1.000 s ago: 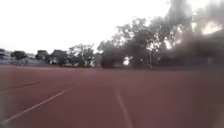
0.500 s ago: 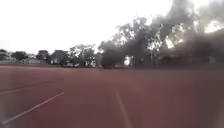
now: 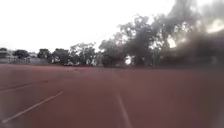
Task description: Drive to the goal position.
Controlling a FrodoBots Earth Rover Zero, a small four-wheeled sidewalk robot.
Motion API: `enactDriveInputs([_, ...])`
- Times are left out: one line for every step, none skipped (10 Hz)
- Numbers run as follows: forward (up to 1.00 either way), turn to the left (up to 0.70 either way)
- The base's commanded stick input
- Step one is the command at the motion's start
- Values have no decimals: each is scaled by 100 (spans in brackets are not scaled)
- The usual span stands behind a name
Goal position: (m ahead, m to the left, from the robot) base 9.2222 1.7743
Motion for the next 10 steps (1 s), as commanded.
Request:
enactDriveInputs([70, 0])
enactDriveInputs([70, 0])
enactDriveInputs([70, 0])
enactDriveInputs([70, 0])
enactDriveInputs([70, 0])
enactDriveInputs([70, 0])
enactDriveInputs([70, 0])
enactDriveInputs([70, 0])
enactDriveInputs([70, 0])
enactDriveInputs([70, 0])
